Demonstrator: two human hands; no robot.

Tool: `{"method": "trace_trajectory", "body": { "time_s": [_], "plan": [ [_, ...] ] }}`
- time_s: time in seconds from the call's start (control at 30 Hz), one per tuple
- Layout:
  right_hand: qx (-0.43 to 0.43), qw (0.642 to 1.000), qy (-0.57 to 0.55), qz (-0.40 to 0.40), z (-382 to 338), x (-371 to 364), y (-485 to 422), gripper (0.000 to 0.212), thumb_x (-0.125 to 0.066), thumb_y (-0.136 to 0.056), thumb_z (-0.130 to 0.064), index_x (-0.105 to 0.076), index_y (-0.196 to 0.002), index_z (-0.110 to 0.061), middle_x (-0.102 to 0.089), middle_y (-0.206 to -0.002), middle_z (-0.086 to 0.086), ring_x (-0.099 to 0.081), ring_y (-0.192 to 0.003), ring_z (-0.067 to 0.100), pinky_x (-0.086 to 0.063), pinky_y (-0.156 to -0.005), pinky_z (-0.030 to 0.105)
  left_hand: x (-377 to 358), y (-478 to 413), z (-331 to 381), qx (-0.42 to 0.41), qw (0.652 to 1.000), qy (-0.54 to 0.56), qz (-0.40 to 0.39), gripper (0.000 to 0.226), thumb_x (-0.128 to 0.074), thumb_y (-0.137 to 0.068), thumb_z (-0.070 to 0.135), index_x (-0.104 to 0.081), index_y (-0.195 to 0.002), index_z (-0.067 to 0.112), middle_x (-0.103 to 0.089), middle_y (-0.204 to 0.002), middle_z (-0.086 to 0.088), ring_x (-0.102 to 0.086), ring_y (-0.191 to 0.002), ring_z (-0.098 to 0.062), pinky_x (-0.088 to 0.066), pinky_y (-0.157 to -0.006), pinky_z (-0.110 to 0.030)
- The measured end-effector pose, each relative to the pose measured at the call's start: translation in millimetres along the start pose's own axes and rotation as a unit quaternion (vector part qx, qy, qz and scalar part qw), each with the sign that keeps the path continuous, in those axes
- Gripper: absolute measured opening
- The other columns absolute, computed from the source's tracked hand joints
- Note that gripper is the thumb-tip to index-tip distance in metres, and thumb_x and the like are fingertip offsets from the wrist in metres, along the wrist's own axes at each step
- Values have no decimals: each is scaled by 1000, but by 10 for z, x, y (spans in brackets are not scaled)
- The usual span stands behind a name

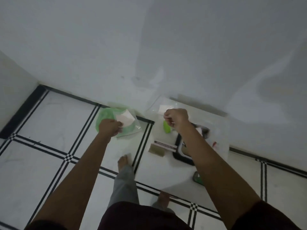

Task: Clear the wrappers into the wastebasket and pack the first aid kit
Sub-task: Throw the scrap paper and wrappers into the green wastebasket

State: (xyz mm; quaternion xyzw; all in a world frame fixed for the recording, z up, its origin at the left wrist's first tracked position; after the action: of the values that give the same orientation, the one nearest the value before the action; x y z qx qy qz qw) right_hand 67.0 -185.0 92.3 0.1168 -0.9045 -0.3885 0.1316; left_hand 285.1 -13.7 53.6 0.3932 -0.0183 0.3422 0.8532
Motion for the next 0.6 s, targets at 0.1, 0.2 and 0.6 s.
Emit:
{"method": "trace_trajectory", "body": {
  "time_s": [0.1,0.2,0.6],
  "plan": [
    [-34,999,-21,13,138,-754,-278,14,-61,-73,9,-55,-67,-2,-56,-63,18,-51,-49,23,-43,-54,30,244,-532,-74,25,999,28,30,20,-69,-73,0,-55,-59,4,-58,-40,-5,-58,-44,-20,-39,-37,-15],
    [-81,996,-35,23,319,-1492,-678,10,-61,-78,7,-58,-86,2,-61,-79,21,-58,-57,26,-51,-47,28,523,-1175,-209,46,997,17,52,15,-70,-57,10,-55,-54,6,-53,-29,4,-58,-37,-17,-44,-45,-21],
    [-175,968,157,90,1472,-3349,-2624,41,-67,-80,-8,-58,-117,6,-65,-117,22,-66,-101,37,-57,-87,45,842,-3679,-1091,35,972,-218,84,6,-57,-66,2,-55,-63,-2,-47,-56,-9,-47,-57,-26,-34,-47,-24]
  ]
}}
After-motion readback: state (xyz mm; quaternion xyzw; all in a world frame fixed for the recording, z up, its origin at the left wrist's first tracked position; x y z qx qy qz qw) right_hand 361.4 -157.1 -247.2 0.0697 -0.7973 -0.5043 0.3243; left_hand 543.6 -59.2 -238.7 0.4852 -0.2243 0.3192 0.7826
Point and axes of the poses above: each hand's wrist, its own y-axis away from the middle knuckle, its own x-axis out of the back of the hand, z = x × y, the point moved 3 cm from there along -y, towards the middle knuckle
